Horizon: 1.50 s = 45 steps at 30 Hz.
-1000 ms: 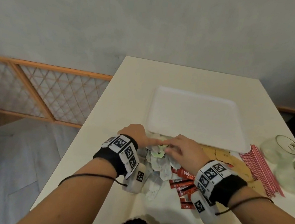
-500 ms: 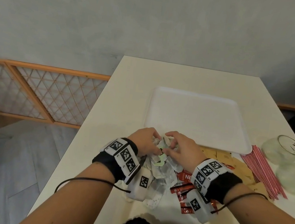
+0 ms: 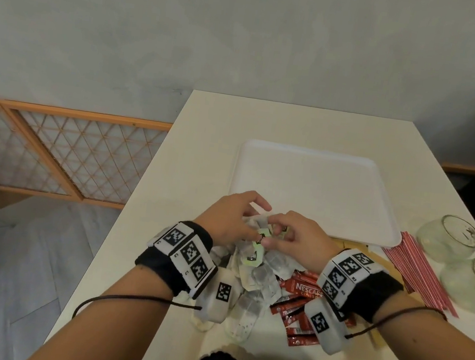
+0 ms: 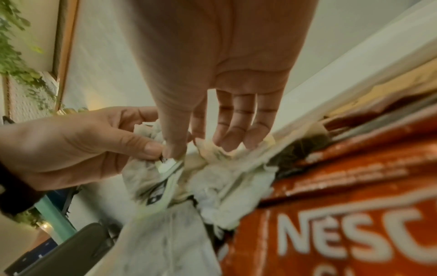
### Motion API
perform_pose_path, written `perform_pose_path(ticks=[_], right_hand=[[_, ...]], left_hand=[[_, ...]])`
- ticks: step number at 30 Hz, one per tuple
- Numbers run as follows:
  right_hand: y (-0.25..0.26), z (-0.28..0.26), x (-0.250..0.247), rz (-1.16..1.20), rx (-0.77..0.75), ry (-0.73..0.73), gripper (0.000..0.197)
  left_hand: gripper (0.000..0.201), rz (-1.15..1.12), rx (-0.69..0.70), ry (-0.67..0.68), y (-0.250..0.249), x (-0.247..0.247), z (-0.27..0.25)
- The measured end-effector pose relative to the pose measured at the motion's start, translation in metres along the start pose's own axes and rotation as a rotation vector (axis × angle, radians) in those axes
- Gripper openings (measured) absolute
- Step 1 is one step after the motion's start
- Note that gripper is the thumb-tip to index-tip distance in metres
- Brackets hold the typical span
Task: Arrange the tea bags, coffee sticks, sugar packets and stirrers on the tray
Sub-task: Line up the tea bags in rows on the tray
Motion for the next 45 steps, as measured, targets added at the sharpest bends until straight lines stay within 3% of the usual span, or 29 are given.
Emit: perform_pose_path(ticks=[4, 7, 14, 18, 21, 25, 30, 33, 37, 39, 42, 43, 45], right_hand=[[0.009, -0.004, -0.014, 0.144, 0.002, -0.06, 0.019], [0.014, -0.005, -0.022, 0.335, 0.037, -0.078, 0.011], [0.025, 0.015, -0.035, 0.423, 0.043, -0.241, 0.005], [0.032, 0.033, -0.04, 0.443, 0.053, -0.3, 0.019], [0.032, 0.039, -0.046, 0.486, 0.122, -0.267, 0.025], [0.033, 0.046, -0.055, 0.771, 0.24, -0.216, 0.035], [0.033, 0.068, -0.063, 0.829, 0.364, -0.196, 0.029], [0.032, 0.088, -0.073, 0.892, 0.363, -0.282, 0.023], [0.024, 0.126, -0.088, 0.69, 0.286, -0.299, 0.02], [0.017, 0.143, -0.088, 0.444, 0.291, -0.169, 0.019], [0.002, 0.164, -0.073, 0.082, 0.404, 0.147, 0.014], [-0.003, 0.171, -0.068, -0.015, 0.419, 0.202, 0.012], [-0.009, 0.194, -0.065, -0.169, 0.36, 0.17, 0.009]], left_hand=[[0.05, -0.191, 0.059, -0.069, -0.01, -0.009, 0.004], [0.041, -0.256, 0.028, -0.095, -0.014, -0.01, 0.011], [0.026, -0.751, -0.069, -0.083, -0.018, -0.008, 0.025], [0.029, -0.983, -0.119, 0.007, -0.02, -0.009, 0.032], [0.032, -0.984, -0.095, 0.056, -0.024, -0.011, 0.035], [0.033, -1.01, -0.17, -0.082, -0.012, -0.017, 0.05], [0.033, -0.998, -0.155, -0.172, -0.006, -0.032, 0.072], [0.034, -0.919, -0.149, -0.193, 0.001, -0.043, 0.085], [0.035, -0.875, -0.2, -0.296, 0.026, -0.063, 0.106], [0.034, -0.89, -0.241, -0.325, 0.041, -0.07, 0.119], [0.032, -0.917, -0.302, -0.312, 0.059, -0.075, 0.139], [0.031, -0.926, -0.321, -0.302, 0.064, -0.076, 0.146], [0.028, -0.935, -0.355, -0.283, 0.073, -0.076, 0.159]])
Point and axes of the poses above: each hand's wrist, its own z-axis towards the middle knuckle, its own x-axis out of the palm, y = z × x, the point moved 4 cm from there along z, towards the middle knuckle, and after that the axes turned 15 degrees about z, right-handed, at the moved point
